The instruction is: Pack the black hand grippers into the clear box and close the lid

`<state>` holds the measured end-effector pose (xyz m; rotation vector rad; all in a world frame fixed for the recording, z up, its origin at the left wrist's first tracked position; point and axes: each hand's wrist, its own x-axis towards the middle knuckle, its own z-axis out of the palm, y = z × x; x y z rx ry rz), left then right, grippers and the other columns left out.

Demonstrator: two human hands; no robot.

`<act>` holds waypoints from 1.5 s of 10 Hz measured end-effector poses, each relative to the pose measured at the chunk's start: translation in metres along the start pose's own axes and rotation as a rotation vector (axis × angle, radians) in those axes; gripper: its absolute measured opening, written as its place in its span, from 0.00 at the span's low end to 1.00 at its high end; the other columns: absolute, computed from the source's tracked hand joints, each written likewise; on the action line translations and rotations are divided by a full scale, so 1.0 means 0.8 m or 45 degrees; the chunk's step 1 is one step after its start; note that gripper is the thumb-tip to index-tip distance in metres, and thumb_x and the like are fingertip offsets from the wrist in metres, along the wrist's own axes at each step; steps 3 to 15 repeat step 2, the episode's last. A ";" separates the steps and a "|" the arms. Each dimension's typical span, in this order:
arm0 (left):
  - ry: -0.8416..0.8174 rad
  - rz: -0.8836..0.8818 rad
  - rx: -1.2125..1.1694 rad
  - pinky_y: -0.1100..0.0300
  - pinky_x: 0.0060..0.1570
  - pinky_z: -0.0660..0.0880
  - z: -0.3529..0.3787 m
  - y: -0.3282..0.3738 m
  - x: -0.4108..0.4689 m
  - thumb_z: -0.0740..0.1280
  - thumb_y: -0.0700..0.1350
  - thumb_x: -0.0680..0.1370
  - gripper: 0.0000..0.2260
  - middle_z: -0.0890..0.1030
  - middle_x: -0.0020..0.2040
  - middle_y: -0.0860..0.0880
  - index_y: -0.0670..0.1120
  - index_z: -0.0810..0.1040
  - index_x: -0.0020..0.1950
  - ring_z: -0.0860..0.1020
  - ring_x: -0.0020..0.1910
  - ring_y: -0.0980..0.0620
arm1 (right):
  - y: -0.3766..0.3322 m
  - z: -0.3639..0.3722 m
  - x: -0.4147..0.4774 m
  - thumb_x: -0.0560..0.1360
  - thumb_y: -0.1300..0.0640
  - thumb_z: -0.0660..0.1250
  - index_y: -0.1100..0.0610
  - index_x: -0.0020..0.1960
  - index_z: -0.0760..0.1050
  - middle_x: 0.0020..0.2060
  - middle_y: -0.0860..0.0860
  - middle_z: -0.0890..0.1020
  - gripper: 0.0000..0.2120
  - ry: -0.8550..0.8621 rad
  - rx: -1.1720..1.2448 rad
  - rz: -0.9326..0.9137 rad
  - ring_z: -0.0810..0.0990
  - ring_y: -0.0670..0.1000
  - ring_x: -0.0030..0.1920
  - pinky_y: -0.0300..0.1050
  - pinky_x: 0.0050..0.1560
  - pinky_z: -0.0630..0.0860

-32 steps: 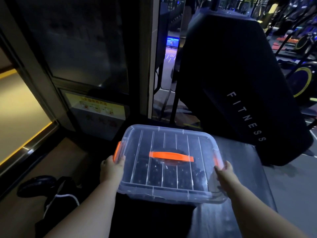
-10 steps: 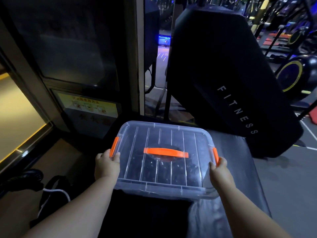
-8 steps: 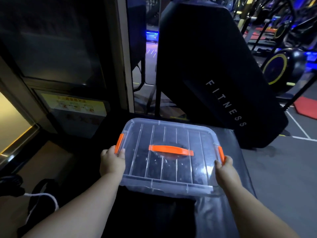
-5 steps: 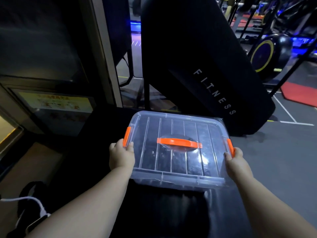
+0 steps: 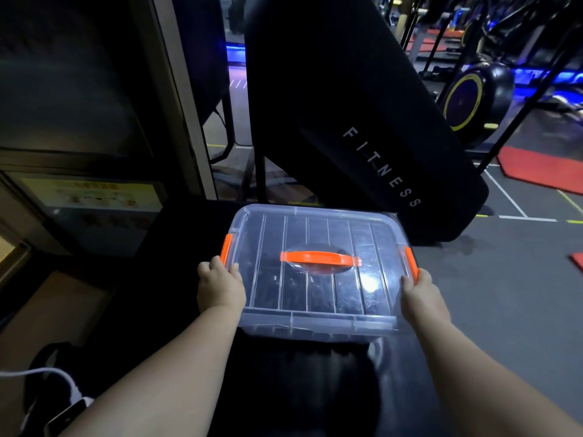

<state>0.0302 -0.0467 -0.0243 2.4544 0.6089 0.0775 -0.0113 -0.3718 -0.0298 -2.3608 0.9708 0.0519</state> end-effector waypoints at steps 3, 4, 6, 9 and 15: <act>-0.053 0.096 0.254 0.47 0.64 0.62 0.002 -0.001 -0.025 0.54 0.60 0.79 0.27 0.58 0.72 0.47 0.46 0.58 0.73 0.62 0.68 0.44 | -0.009 0.006 -0.037 0.79 0.40 0.53 0.52 0.72 0.61 0.68 0.58 0.65 0.27 0.230 -0.202 0.058 0.62 0.60 0.67 0.57 0.65 0.60; -0.053 0.096 0.254 0.47 0.64 0.62 0.002 -0.001 -0.025 0.54 0.60 0.79 0.27 0.58 0.72 0.47 0.46 0.58 0.73 0.62 0.68 0.44 | -0.009 0.006 -0.037 0.79 0.40 0.53 0.52 0.72 0.61 0.68 0.58 0.65 0.27 0.230 -0.202 0.058 0.62 0.60 0.67 0.57 0.65 0.60; -0.053 0.096 0.254 0.47 0.64 0.62 0.002 -0.001 -0.025 0.54 0.60 0.79 0.27 0.58 0.72 0.47 0.46 0.58 0.73 0.62 0.68 0.44 | -0.009 0.006 -0.037 0.79 0.40 0.53 0.52 0.72 0.61 0.68 0.58 0.65 0.27 0.230 -0.202 0.058 0.62 0.60 0.67 0.57 0.65 0.60; -0.053 0.096 0.254 0.47 0.64 0.62 0.002 -0.001 -0.025 0.54 0.60 0.79 0.27 0.58 0.72 0.47 0.46 0.58 0.73 0.62 0.68 0.44 | -0.009 0.006 -0.037 0.79 0.40 0.53 0.52 0.72 0.61 0.68 0.58 0.65 0.27 0.230 -0.202 0.058 0.62 0.60 0.67 0.57 0.65 0.60; -0.053 0.096 0.254 0.47 0.64 0.62 0.002 -0.001 -0.025 0.54 0.60 0.79 0.27 0.58 0.72 0.47 0.46 0.58 0.73 0.62 0.68 0.44 | -0.009 0.006 -0.037 0.79 0.40 0.53 0.52 0.72 0.61 0.68 0.58 0.65 0.27 0.230 -0.202 0.058 0.62 0.60 0.67 0.57 0.65 0.60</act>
